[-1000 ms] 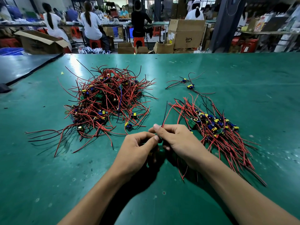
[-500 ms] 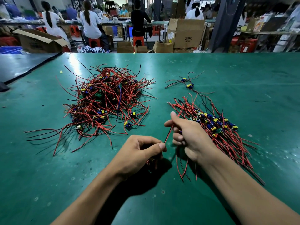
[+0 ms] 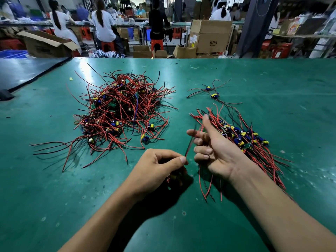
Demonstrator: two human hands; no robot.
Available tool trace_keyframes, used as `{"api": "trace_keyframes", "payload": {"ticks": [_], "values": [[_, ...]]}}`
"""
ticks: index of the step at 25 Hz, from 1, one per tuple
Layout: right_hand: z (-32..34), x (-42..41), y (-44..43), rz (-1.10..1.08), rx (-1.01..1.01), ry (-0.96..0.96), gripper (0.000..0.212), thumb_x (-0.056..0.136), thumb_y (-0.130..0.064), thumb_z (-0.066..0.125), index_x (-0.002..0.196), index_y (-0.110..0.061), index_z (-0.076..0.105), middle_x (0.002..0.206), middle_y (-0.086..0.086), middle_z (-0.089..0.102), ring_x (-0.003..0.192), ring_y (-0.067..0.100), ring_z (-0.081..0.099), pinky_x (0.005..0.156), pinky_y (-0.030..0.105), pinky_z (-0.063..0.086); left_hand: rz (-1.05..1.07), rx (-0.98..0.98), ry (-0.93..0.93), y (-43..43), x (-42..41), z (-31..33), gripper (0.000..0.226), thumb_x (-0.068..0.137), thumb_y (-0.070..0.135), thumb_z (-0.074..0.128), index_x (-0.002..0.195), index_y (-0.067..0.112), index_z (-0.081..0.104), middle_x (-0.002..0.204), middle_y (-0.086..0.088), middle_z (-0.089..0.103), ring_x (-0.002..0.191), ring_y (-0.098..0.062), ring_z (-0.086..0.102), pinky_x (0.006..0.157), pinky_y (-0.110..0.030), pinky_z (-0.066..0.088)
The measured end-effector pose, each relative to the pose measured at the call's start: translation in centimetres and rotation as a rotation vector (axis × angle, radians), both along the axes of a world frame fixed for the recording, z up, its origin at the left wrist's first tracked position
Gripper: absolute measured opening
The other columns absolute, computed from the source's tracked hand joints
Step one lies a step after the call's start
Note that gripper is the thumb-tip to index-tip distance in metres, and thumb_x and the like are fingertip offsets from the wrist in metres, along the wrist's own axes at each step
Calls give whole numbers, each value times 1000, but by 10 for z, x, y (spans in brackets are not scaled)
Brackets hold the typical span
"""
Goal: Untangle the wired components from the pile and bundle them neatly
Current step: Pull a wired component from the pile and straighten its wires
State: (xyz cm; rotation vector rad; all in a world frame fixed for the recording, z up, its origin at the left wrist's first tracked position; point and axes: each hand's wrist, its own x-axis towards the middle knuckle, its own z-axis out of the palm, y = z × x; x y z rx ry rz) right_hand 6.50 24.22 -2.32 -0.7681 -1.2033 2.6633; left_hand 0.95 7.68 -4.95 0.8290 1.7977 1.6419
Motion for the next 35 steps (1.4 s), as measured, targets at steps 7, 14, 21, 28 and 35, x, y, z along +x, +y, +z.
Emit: {"api": "trace_keyframes", "payload": {"ticks": [7,14,21,28,35], "values": [[-17,5,-8,231,816,33,25,99,-27,61,101,-6,74,65,-6,54,43,4,42,44,17,35,344,239,-264,3,-11,13,15,94,19,59,86,8,65,85,-15,75,66,-23,71,57,-26,54],[-28,6,-28,50,1281,202,27,80,-51,77,79,-24,73,68,-10,66,56,-1,50,58,18,40,506,256,-447,3,-17,11,15,96,27,56,91,15,64,95,-2,77,82,-17,71,72,-31,50],[-11,2,-25,-86,493,317,23,85,-40,65,78,-19,74,73,-1,66,39,8,39,41,17,32,314,413,-514,7,-9,8,31,78,18,69,105,9,58,101,-6,75,84,-21,74,68,-22,58],[-5,8,-13,227,18,324,23,86,-35,61,71,-20,71,69,-6,59,38,3,34,40,16,19,154,285,-629,10,-5,6,24,77,29,63,88,9,71,68,-6,69,52,-15,65,52,-22,55],[-14,4,-12,299,150,147,23,77,-41,71,69,-20,68,65,-6,52,40,4,35,43,15,24,47,213,-644,8,-5,11,33,72,43,58,67,17,79,72,1,74,53,-9,67,49,-22,53]]}}
